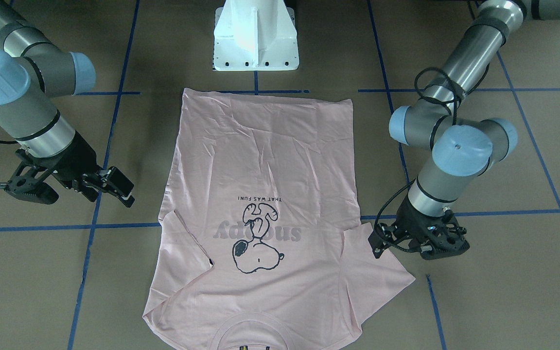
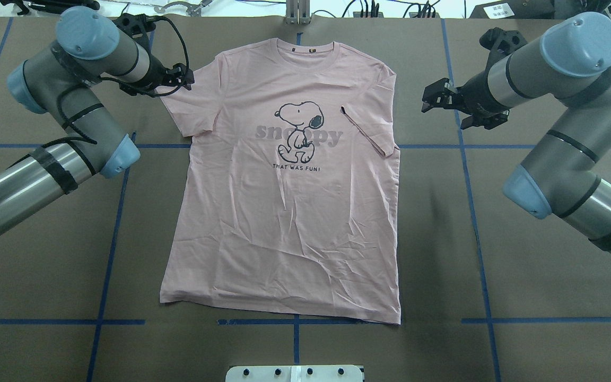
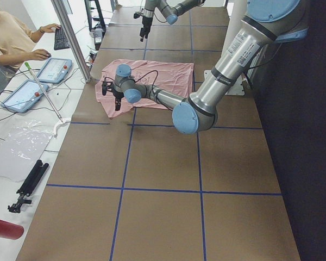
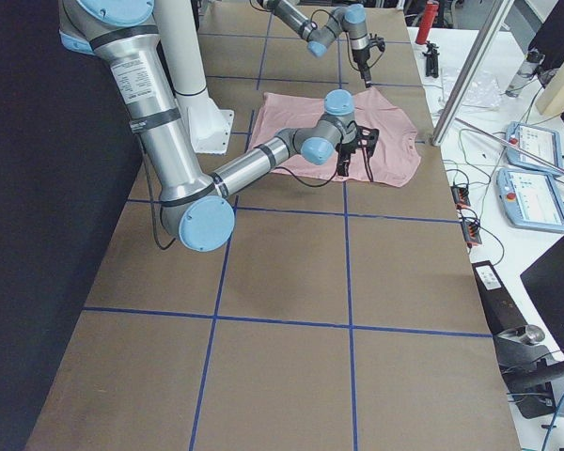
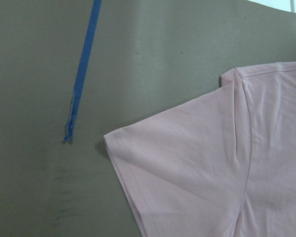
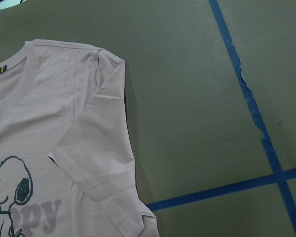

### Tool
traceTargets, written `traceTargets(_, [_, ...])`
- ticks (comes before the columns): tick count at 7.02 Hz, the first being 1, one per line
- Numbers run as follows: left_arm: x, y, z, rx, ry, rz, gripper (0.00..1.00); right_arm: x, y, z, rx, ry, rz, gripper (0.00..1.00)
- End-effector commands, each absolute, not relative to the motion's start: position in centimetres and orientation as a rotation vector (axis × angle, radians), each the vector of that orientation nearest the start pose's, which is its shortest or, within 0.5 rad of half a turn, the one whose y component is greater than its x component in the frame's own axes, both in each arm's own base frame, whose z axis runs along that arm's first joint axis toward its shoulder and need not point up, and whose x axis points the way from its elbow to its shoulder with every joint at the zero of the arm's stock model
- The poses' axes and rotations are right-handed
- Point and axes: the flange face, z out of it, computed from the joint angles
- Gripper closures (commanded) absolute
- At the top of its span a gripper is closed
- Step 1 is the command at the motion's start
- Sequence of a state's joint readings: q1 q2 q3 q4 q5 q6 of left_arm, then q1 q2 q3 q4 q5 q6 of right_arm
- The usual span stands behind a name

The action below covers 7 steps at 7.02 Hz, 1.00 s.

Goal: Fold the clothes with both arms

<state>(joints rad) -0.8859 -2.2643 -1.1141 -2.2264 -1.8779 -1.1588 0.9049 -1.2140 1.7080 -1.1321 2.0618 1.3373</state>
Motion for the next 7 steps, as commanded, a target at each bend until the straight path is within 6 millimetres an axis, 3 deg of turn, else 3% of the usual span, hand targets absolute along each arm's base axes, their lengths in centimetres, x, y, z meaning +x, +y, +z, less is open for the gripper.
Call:
traceTargets(1, [41.6, -70.0, 39.6, 0.421, 0.810, -0.365, 0.14, -30.4, -52.9, 34.7, 0.121, -1.028, 0.386, 0.00])
traceTargets(2, [40.4, -70.0, 41.2, 0.441, 0.781, -0.322, 0.14, -30.3, -52.7, 34.5, 0.121, -1.032, 0.386, 0.00])
traceTargets(4, [40.9, -69.4, 43.4, 0.448, 0.789, -0.300, 0.23, -29.9, -52.2, 34.4, 0.121, -1.037, 0.383, 0.00])
traceTargets(7, [41.8, -68.9, 43.6, 0.442, 0.789, -0.286, 0.28, -30.0, -52.2, 34.5, 0.118, -1.036, 0.381, 0.00])
